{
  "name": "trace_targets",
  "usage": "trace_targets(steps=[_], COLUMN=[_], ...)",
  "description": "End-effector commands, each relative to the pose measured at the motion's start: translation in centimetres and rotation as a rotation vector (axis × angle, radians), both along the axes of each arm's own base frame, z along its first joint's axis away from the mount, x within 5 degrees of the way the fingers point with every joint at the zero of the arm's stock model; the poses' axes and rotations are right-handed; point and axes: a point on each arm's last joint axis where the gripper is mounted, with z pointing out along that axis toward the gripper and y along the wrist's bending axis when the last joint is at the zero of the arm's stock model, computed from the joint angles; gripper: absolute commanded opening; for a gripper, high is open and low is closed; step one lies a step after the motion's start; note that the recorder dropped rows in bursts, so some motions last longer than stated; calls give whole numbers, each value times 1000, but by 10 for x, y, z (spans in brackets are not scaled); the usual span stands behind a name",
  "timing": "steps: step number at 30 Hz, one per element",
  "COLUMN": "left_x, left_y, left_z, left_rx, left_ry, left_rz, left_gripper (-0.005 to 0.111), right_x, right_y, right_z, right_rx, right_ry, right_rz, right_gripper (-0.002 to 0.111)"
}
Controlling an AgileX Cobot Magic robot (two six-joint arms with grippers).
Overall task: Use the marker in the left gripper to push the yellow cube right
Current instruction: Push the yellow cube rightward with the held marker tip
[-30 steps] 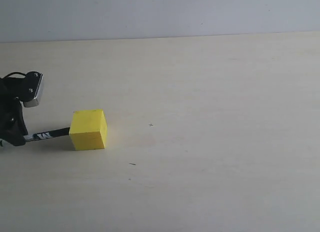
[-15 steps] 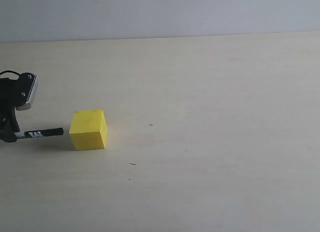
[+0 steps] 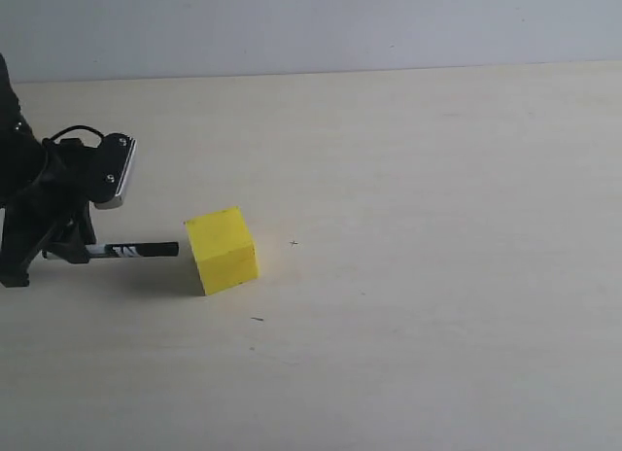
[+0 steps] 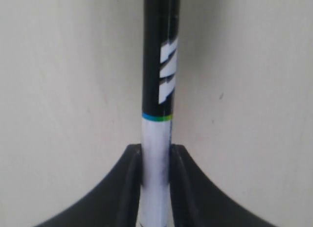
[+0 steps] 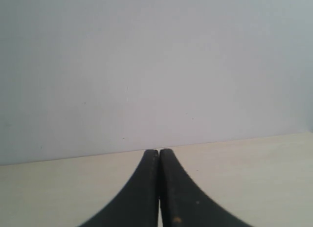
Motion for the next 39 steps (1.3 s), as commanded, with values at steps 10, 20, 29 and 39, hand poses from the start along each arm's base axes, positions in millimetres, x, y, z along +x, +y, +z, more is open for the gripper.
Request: trace_targets(steps=[10, 20, 29, 39], left_x=[-2, 9, 12, 4], left_y=[-2, -27, -14, -66], left_z=[1, 9, 6, 8], left_rx=[-42, 11, 26, -80], left_ry=[25, -54, -49, -113], left_rz=[99, 4, -17, -66], left_gripper=[0, 0, 0, 0], right_x=[0, 0, 0, 0], right_y=[0, 0, 0, 0], right_z=[-1, -1, -1, -1], right_rx=[-10, -10, -10, -10], right_ry=[0, 0, 0, 0], right_rz=[1, 1, 1, 1], right_gripper=[0, 0, 0, 0])
